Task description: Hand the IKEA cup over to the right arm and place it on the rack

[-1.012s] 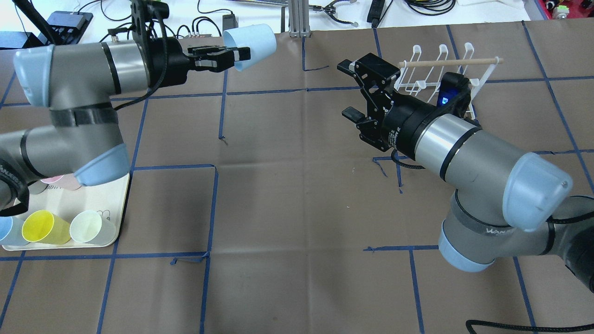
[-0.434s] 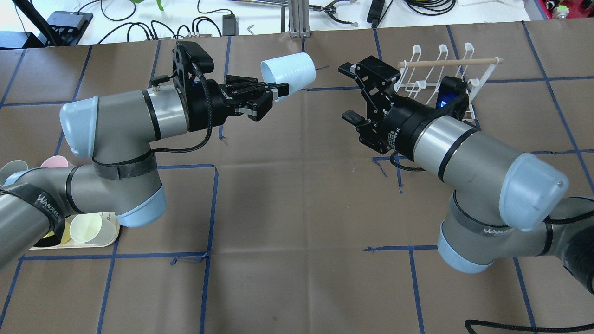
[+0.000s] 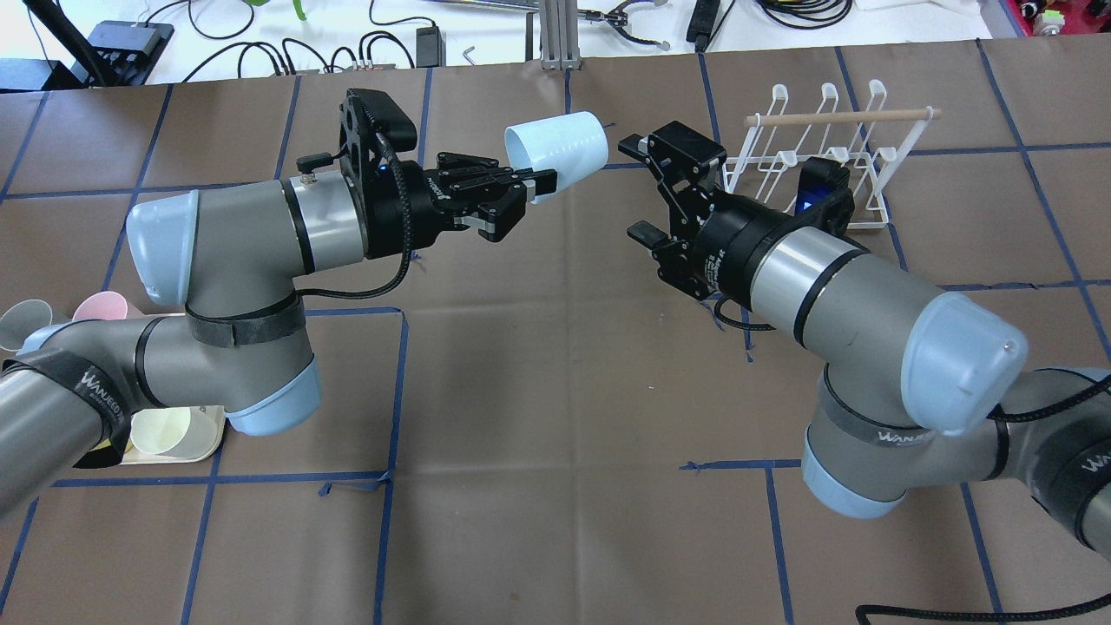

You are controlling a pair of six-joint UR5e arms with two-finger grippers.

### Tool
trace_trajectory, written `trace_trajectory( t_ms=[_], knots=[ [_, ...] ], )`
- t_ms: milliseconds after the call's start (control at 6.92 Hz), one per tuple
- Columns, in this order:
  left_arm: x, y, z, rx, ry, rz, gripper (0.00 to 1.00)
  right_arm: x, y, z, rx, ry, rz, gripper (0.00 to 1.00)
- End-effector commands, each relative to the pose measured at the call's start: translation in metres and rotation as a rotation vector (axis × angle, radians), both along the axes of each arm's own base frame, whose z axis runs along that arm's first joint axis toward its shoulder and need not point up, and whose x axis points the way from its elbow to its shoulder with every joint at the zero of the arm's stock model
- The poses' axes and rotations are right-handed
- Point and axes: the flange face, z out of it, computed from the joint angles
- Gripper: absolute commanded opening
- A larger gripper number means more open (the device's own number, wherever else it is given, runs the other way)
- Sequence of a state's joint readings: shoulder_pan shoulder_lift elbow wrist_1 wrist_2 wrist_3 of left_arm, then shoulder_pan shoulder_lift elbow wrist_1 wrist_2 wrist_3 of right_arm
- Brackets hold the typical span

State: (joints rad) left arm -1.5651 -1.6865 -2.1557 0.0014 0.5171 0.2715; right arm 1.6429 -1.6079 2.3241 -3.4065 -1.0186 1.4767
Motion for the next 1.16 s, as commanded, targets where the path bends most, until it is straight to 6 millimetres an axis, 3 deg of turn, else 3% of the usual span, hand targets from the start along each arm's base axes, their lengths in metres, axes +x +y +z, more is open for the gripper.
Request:
trace_trajectory(
  t_ms=[0, 723, 1012],
  knots=[
    [-0.003, 0.002, 0.0, 0.0, 0.0, -0.006, 0.0, 0.008, -0.003, -0.01, 0.065, 0.014, 0.01, 1.0],
    [-0.003, 0.002, 0.001, 0.0, 0.002, -0.008, 0.0, 0.015, -0.04, 0.008, 0.051, 0.011, 0.02, 1.0],
    [-0.003, 0.002, 0.001, 0.0, 0.002, -0.008, 0.0, 0.029, -0.048, 0.006, 0.052, 0.012, 0.046, 1.0]
  ],
)
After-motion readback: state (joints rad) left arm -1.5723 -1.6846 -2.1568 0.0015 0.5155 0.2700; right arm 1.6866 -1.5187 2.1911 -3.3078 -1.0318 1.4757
